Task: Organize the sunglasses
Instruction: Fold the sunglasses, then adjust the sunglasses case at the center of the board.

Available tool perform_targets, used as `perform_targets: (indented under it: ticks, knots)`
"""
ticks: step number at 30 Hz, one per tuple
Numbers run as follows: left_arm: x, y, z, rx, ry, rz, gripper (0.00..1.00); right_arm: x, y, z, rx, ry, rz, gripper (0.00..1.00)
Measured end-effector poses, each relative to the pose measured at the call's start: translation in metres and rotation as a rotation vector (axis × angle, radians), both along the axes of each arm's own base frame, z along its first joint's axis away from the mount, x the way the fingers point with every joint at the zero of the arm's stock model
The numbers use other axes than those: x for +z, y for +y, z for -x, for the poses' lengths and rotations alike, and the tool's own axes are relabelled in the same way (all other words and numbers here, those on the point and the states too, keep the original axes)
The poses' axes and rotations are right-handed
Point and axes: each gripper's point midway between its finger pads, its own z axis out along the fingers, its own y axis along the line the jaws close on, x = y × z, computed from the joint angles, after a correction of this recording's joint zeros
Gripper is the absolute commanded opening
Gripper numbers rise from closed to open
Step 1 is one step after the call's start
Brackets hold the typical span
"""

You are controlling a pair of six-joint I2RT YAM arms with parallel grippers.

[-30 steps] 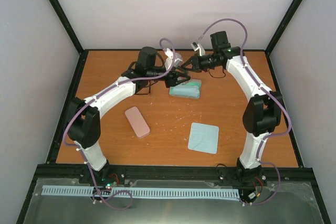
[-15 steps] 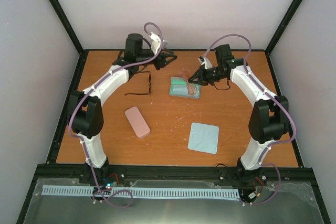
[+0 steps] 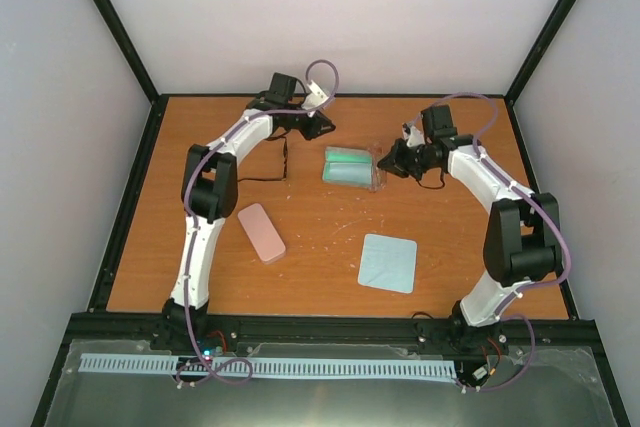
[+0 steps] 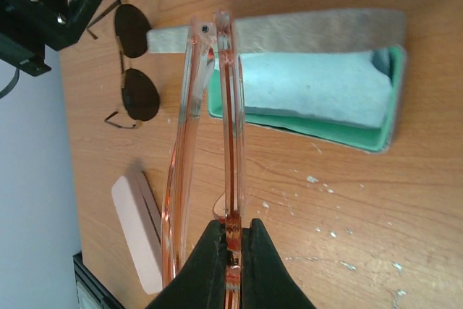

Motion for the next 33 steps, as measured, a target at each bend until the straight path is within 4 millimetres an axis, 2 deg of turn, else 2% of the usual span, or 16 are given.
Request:
perform_targets:
  ticks: [2, 4, 12, 21, 25, 33]
  knots:
    - [-0.02, 0.003, 0.002, 0.002, 0.037, -0.042, 0.25, -0.007, -0.005, 0.003, -0.022, 0.025, 0.005, 0.03]
    - [-0.031, 0.007, 0.005, 0.002, 0.06, -0.07, 0.25, -0.011, -0.011, 0.005, -0.043, 0.041, 0.008, 0.03]
    - [-0.038, 0.006, 0.012, -0.012, 0.077, -0.101, 0.26, -0.011, -0.02, 0.013, -0.079, 0.049, 0.009, 0.03]
    - [-0.05, -0.03, 0.041, -0.09, 0.101, -0.118, 0.26, -0.018, -0.03, 0.012, -0.123, 0.066, 0.031, 0.03]
    - [-0.058, -0.039, 0.053, -0.113, 0.123, -0.13, 0.25, -0.02, -0.036, 0.009, -0.15, 0.066, 0.051, 0.03]
    - [-0.088, -0.033, 0.071, -0.118, 0.204, -0.158, 0.25, -0.03, -0.043, 0.006, -0.18, 0.071, 0.069, 0.03]
